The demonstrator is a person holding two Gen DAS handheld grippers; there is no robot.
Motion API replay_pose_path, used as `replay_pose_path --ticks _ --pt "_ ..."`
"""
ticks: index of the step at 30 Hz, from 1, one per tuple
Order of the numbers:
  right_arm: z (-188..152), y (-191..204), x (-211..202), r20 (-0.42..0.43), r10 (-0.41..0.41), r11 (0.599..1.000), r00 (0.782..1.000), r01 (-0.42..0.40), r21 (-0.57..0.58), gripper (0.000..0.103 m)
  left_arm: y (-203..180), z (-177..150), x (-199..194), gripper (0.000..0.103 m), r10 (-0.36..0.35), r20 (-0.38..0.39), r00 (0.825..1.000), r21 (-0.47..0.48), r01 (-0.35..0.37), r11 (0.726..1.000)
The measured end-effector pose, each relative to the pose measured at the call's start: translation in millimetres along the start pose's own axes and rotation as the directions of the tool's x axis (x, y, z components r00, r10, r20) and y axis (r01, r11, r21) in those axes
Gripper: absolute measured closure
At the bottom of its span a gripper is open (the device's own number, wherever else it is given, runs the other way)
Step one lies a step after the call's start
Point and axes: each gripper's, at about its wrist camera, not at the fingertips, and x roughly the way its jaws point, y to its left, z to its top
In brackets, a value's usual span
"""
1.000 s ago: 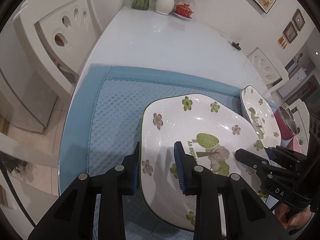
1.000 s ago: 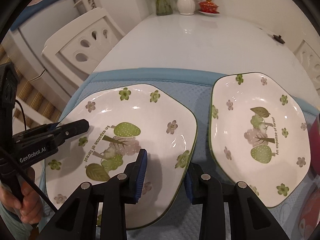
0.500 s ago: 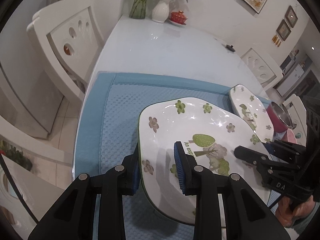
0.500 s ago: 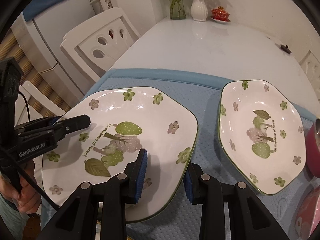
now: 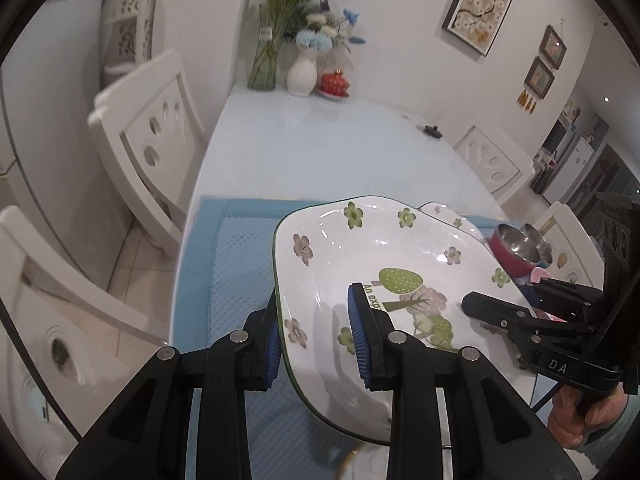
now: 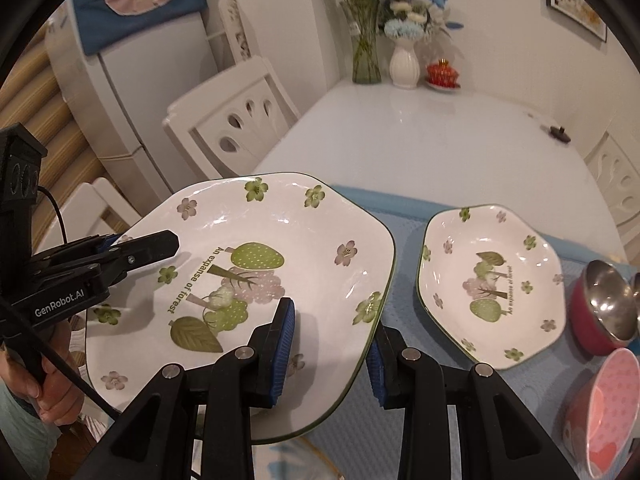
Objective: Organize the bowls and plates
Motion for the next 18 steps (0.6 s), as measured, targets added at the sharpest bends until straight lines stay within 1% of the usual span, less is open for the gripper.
replay_pose_path --ticks 5,9,12,18 --pt "-18.0 9.6 -39.5 0.040 -0.004 1.000 0.999 0.004 0.005 0.071 -22.9 -15.6 -32.5 0.076 0.016 0.019 1.000 0.019 -0.016 1.000" --pt "-43.0 11.2 -64.6 0.046 0.013 0.999 0.999 -0.015 0.044 0.071 -41.6 -38.7 -54.8 0.076 0.024 0.015 1.000 0.024 -0.024 0.999" --pt "-66.3 13.1 -79.1 0.026 0.028 0.998 0.999 -0.029 0.057 0.071 -55.0 -63.2 -69.3 0.076 0.034 -0.004 0.999 0.017 -0.034 0.999" --pt "-107.4 20.3 -94.0 -0.030 0.037 0.999 0.999 -0.037 0.027 0.071 -63.8 -108.7 -79.9 0.076 0.035 -0.052 0.998 -0.025 -0.036 0.999"
